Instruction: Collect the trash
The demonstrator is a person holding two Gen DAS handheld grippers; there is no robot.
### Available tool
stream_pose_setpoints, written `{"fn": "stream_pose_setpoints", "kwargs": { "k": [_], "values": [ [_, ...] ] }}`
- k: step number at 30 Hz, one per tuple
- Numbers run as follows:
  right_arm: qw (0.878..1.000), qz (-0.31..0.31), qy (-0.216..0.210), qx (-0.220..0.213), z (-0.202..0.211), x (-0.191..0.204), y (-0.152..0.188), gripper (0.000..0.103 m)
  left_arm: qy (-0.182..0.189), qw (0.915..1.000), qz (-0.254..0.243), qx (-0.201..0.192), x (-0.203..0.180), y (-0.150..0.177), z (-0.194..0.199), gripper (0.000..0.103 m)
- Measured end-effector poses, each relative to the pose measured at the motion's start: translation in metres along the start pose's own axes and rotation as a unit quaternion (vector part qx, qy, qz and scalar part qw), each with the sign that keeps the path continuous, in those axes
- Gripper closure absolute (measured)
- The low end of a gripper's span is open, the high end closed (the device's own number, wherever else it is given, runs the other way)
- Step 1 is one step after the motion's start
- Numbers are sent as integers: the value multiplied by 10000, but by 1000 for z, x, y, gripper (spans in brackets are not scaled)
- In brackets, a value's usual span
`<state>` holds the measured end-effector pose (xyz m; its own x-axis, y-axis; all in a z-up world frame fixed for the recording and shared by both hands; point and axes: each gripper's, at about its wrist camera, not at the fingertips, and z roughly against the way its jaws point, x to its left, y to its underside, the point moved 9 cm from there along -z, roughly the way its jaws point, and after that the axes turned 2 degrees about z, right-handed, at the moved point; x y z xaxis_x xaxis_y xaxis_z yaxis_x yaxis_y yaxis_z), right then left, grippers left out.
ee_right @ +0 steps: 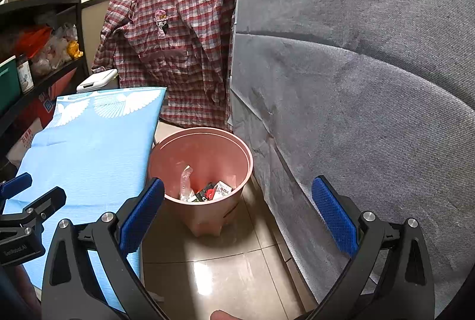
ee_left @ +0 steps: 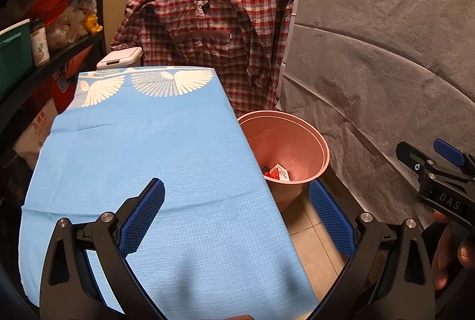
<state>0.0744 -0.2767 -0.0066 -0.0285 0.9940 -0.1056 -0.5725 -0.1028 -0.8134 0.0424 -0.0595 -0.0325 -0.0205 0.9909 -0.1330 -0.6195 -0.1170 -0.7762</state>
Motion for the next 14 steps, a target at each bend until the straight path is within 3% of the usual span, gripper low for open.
{"fn": "stream_pose_setpoints", "kwargs": {
  "k": [14],
  "values": [
    [10000,-1,4,-8,1,0,0,5,6,10000,0,48,4,0,-1,8]
  ]
}}
